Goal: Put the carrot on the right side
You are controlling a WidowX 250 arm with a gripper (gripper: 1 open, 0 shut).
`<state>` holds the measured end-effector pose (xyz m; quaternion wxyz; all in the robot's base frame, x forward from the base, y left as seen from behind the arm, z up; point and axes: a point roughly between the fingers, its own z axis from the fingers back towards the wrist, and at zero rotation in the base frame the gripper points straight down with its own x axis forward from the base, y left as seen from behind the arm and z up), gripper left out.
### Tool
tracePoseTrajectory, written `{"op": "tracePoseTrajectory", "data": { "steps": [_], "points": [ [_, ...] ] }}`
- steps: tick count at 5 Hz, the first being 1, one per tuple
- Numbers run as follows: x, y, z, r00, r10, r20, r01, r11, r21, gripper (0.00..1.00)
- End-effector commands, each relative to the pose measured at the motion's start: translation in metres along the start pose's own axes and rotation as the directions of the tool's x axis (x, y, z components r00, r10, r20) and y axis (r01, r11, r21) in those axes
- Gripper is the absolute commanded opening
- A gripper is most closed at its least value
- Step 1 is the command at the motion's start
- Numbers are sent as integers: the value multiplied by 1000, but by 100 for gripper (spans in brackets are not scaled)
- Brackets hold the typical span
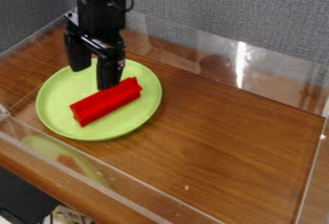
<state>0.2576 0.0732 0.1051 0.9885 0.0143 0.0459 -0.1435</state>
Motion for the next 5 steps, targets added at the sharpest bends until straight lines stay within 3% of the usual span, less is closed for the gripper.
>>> {"op": "tracePoseTrajectory", "data": {
  "steps": [1,2,3,5],
  "points": [
    [18,-19,7,997,-71,37,70,997,34,100],
    [28,-43,8,994,-102,36,100,994,48,100],
    [27,-41,4,992,-118,49,115,992,60,100],
    [11,-6,-3,994,-93,58,88,992,88,100]
  ]
}}
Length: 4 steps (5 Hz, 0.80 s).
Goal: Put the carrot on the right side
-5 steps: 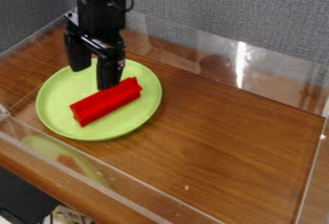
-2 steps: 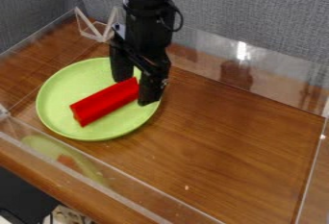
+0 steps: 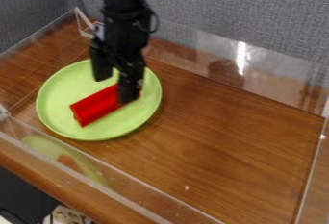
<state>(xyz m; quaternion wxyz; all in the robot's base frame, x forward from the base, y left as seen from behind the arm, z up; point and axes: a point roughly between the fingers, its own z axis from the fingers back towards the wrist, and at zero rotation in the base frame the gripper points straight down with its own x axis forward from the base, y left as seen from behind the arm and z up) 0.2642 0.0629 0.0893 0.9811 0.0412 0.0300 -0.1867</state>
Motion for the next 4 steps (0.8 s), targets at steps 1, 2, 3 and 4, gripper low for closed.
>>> {"op": "tracePoseTrajectory", "data": {
  "steps": [1,2,3,4],
  "points": [
    [-5,11,30,999,17,42,-18,1000,24,100],
    [-6,20,40,998,46,37,-47,998,31,100],
    [-13,21,28,995,93,26,-94,995,22,100],
    [-21,21,17,991,132,19,-132,991,11,100]
  ]
}}
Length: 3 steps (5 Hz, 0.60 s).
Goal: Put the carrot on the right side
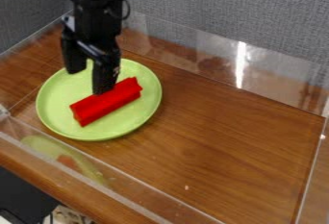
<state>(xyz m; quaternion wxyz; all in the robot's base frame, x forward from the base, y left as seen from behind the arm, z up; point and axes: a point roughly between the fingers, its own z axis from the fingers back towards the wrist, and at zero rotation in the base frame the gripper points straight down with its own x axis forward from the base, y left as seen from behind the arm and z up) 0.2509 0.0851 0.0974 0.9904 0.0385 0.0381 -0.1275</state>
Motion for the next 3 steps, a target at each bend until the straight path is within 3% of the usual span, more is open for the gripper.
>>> {"op": "tracePoseTrajectory", "data": {
  "steps": [1,3],
  "points": [
    [-4,2,2,999,38,39,-38,999,13,100],
    [12,-19,-2,996,-52,67,49,998,50,100]
  ]
}}
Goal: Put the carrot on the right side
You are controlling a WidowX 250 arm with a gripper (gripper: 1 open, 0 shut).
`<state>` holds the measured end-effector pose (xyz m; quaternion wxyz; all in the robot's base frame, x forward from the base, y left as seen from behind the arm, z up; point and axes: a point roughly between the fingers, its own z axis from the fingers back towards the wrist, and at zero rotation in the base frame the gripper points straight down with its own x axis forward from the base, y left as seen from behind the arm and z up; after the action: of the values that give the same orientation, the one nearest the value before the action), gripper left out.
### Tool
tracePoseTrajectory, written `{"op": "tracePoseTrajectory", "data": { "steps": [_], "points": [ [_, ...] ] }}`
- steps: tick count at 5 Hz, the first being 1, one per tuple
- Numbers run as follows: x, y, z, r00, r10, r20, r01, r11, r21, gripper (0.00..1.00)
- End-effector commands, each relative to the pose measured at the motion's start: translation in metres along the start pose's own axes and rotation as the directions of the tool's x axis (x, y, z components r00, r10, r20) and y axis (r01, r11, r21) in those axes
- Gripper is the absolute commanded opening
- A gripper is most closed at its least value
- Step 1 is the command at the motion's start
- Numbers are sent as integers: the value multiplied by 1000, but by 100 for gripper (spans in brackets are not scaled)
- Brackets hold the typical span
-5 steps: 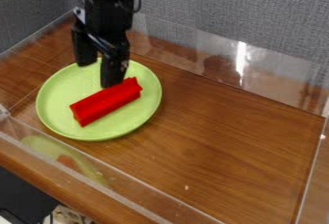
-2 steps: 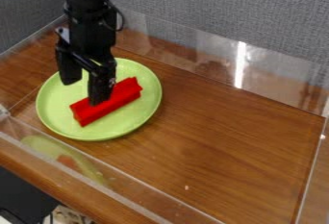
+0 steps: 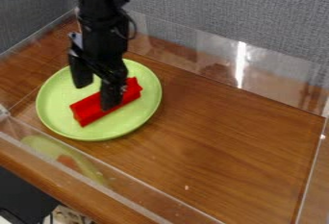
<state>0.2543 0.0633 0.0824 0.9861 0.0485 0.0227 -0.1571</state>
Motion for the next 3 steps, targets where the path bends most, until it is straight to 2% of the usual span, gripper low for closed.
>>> {"op": "tracePoseTrajectory", "data": {
  "steps": [1,2,3],
  "points": [
    [13,-9,5,999,28,35,-29,999,28,100],
    [18,-15,3,997,66,32,-67,997,35,100],
    [13,1,-7,982,190,5,-190,981,26,100]
  ]
}}
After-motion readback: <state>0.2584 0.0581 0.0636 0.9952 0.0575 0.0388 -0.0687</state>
